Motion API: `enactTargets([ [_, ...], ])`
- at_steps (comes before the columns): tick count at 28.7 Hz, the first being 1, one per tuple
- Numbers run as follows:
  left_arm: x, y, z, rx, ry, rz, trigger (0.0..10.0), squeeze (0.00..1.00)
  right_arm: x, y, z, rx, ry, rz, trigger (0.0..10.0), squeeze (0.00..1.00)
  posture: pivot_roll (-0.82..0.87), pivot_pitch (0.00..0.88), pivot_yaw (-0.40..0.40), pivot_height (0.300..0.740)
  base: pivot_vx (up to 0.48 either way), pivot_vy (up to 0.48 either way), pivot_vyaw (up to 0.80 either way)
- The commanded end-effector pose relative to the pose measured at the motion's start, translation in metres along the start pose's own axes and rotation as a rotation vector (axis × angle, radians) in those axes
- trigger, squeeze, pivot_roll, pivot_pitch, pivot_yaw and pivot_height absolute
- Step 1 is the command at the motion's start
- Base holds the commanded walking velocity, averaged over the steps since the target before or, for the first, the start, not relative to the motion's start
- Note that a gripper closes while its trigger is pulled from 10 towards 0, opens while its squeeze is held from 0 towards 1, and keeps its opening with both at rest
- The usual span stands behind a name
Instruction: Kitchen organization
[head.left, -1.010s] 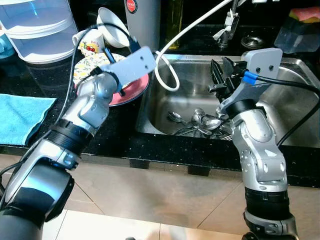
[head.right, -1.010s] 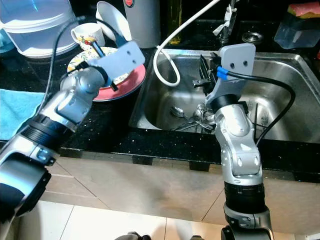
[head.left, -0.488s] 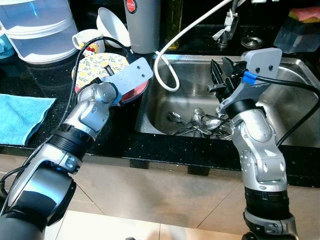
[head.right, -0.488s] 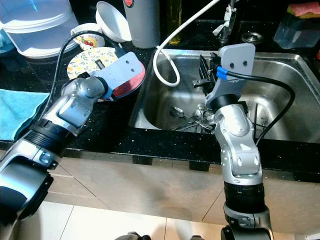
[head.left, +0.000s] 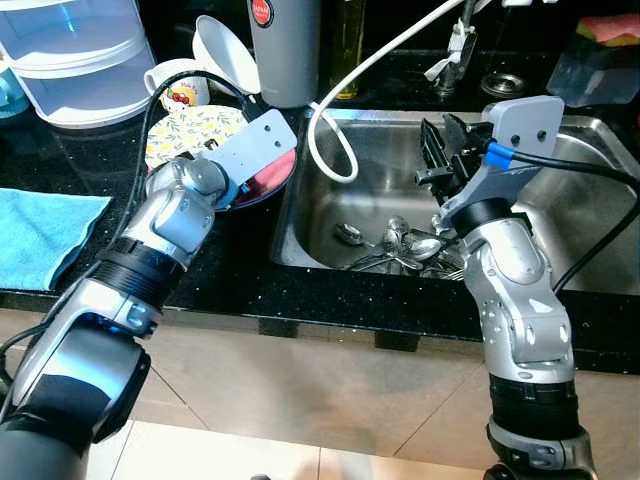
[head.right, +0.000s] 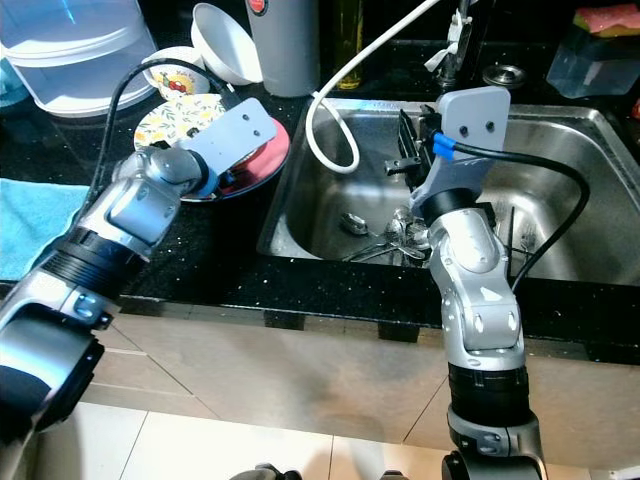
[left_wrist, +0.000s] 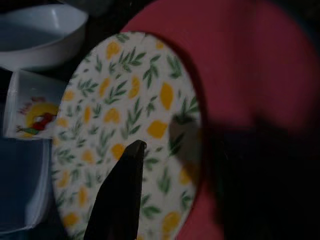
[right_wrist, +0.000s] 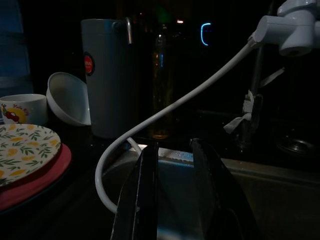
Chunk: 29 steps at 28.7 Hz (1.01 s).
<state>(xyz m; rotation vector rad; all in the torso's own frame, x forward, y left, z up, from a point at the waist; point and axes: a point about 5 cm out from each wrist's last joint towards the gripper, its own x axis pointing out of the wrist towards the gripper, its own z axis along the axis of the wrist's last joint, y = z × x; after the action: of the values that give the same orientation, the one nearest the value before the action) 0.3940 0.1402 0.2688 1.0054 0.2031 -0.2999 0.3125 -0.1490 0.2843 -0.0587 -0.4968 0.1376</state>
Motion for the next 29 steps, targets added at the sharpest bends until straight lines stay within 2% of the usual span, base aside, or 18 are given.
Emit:
enactTargets([
  [1, 0.001, -0.003, -0.019, 0.094, 0.087, 0.006, 10.0, 0.00, 0.001, 0.003, 0.001, 0.008, -0.012, 0.009, 10.0, 0.00, 0.06, 0.114, 0.072, 0.740, 0.000, 0.000, 0.00],
  [4, 0.002, -0.002, -0.022, 0.119, 0.102, 0.022, 10.0, 0.00, 0.001, 0.003, 0.001, 0.008, -0.012, 0.009, 10.0, 0.00, 0.06, 0.117, 0.073, 0.740, 0.000, 0.000, 0.00],
  [6, 0.003, -0.002, -0.029, 0.176, 0.138, 0.049, 10.0, 0.00, 0.001, 0.003, 0.001, 0.008, -0.012, 0.007, 10.0, 0.00, 0.06, 0.118, 0.073, 0.740, 0.000, 0.000, 0.00],
  [7, 0.004, -0.002, -0.031, 0.192, 0.149, 0.054, 9.4, 0.00, 0.001, 0.003, 0.001, 0.008, -0.012, 0.006, 10.0, 0.00, 0.06, 0.121, 0.073, 0.740, 0.000, 0.000, 0.00],
  [8, 0.004, -0.002, -0.031, 0.192, 0.149, 0.054, 9.4, 0.00, 0.001, 0.003, 0.001, 0.008, -0.012, 0.006, 10.0, 0.00, 0.06, 0.121, 0.073, 0.740, 0.000, 0.000, 0.00],
  [9, 0.004, -0.002, -0.032, 0.199, 0.155, 0.055, 8.7, 0.00, 0.001, 0.002, 0.001, 0.008, -0.012, 0.005, 10.0, 0.00, 0.06, 0.121, 0.073, 0.740, 0.000, 0.000, 0.00],
  [10, 0.004, -0.003, -0.032, 0.198, 0.155, 0.050, 0.3, 0.00, 0.001, 0.002, 0.001, 0.008, -0.012, 0.004, 10.0, 0.00, 0.06, 0.123, 0.072, 0.740, 0.000, 0.000, 0.00],
  [11, 0.005, -0.004, -0.032, 0.199, 0.154, 0.045, 0.0, 0.00, 0.001, 0.002, 0.001, 0.007, -0.012, 0.004, 10.0, 0.00, 0.06, 0.123, 0.072, 0.740, 0.000, 0.000, 0.00],
  [19, 0.006, -0.011, -0.028, 0.219, 0.129, 0.025, 0.0, 0.00, 0.001, 0.001, 0.002, 0.007, -0.014, 0.001, 10.0, 0.00, 0.06, 0.127, 0.072, 0.740, 0.000, 0.000, 0.00],
  [22, 0.005, -0.010, -0.023, 0.234, 0.108, 0.036, 0.0, 0.00, 0.001, 0.001, 0.002, 0.007, -0.014, 0.001, 10.0, 0.00, 0.06, 0.127, 0.072, 0.740, 0.000, 0.000, 0.00],
  [23, 0.004, -0.008, -0.018, 0.250, 0.084, 0.071, 0.0, 0.00, 0.001, 0.001, 0.002, 0.008, -0.014, 0.001, 10.0, 0.00, 0.06, 0.127, 0.072, 0.740, 0.000, 0.000, 0.00],
  [24, 0.004, -0.006, -0.015, 0.260, 0.069, 0.096, 10.0, 0.00, 0.001, 0.001, 0.002, 0.008, -0.014, 0.002, 10.0, 0.00, 0.06, 0.127, 0.072, 0.740, 0.000, 0.000, 0.00],
  [29, 0.001, 0.007, 0.008, 0.297, -0.027, 0.284, 10.0, 0.00, 0.002, 0.002, 0.002, 0.010, -0.015, 0.003, 10.0, 0.00, 0.06, 0.128, 0.071, 0.740, 0.000, 0.000, 0.00],
])
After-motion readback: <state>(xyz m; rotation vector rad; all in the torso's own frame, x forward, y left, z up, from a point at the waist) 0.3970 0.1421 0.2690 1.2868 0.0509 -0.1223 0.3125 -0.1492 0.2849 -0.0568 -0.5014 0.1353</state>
